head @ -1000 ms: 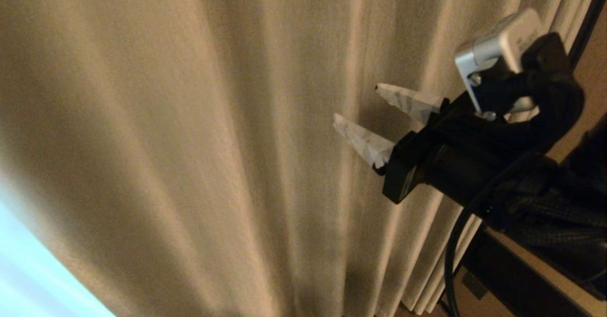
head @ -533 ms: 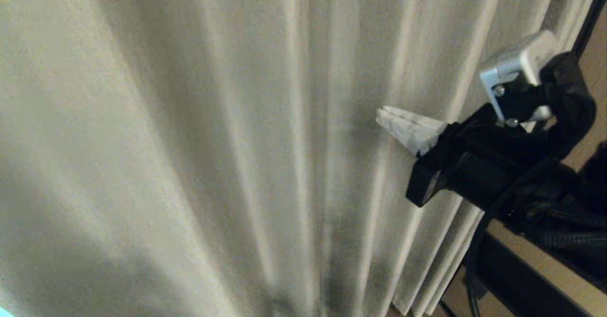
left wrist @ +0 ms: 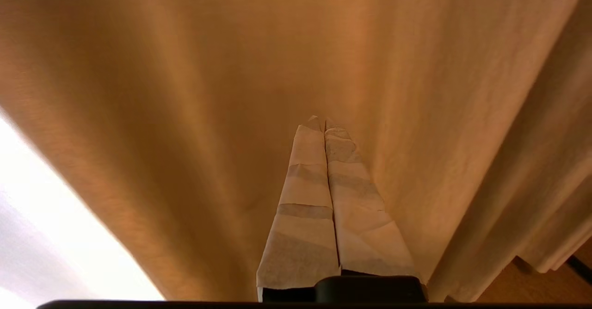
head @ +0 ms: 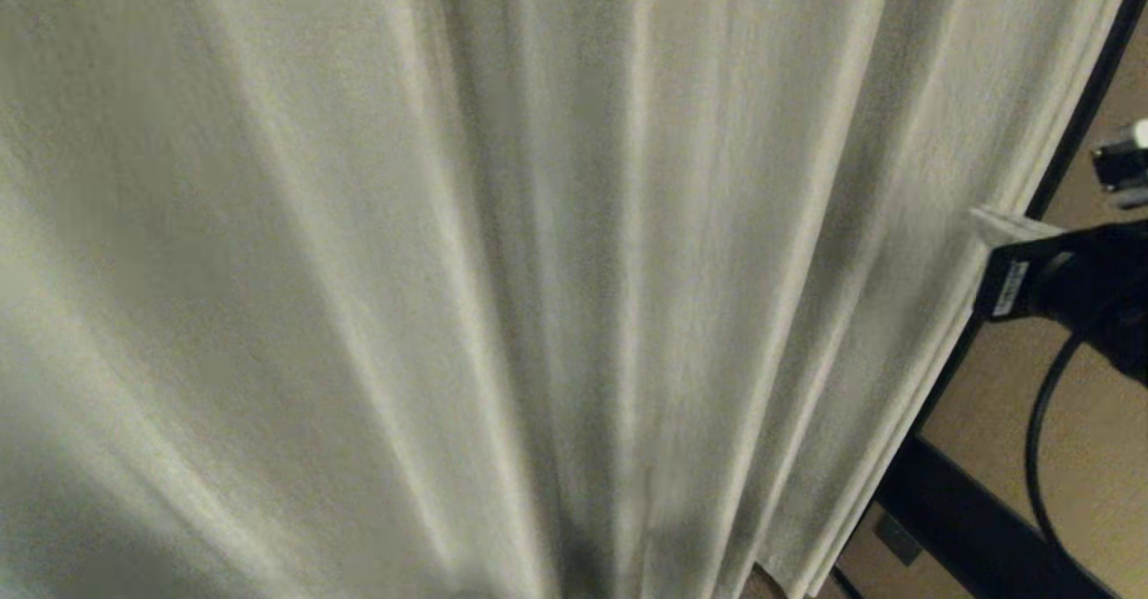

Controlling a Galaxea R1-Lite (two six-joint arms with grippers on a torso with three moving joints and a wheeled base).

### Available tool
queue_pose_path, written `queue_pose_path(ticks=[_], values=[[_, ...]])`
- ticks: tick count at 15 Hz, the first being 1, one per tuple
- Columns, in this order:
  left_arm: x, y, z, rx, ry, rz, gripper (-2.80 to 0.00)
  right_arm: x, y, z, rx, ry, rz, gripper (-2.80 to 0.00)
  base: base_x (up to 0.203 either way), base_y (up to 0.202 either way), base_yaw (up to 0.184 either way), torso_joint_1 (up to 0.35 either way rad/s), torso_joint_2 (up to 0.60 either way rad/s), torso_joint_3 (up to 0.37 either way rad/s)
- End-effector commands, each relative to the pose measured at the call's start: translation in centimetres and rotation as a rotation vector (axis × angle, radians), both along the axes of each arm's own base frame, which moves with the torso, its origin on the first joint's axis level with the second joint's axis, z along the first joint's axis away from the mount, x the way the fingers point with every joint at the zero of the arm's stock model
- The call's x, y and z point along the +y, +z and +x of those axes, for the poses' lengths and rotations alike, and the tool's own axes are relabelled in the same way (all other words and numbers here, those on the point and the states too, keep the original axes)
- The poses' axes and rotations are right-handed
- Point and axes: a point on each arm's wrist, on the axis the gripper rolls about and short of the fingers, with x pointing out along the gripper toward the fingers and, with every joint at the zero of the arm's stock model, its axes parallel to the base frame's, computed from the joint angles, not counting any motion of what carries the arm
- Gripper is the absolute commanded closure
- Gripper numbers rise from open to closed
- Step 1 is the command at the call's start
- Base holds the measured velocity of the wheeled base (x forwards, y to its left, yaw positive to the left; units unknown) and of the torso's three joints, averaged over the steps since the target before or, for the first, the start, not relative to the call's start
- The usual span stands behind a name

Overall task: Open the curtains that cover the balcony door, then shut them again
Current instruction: Close the outer curtains on both sides

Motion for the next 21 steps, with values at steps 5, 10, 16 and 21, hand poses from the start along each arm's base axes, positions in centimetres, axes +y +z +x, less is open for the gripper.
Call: queue_pose_path(ticks=[5,10,16,21], values=[[0.0,0.0,0.0,-0.001,0.000,0.000,0.00,-6.6,-3.6,-7.5,0.040,-0.351,0.017,0.00,0.000,0.000,0.000,0.000,0.00,0.000],[0.0,0.0,0.0,-0.001,0.000,0.000,0.00,-5.9,-9.2,-14.7,0.078,-0.360,0.019,0.00,0.000,0.000,0.000,0.000,0.00,0.000],[0.0,0.0,0.0,-0.001,0.000,0.000,0.00,-5.1,-14.0,-19.9,0.227,-0.293,0.018,0.00,0.000,0.000,0.000,0.000,0.00,0.000],[0.0,0.0,0.0,-0.001,0.000,0.000,0.00,-4.7,-15.3,-20.7,0.283,-0.067,0.029,0.00,0.000,0.000,0.000,0.000,0.00,0.000]])
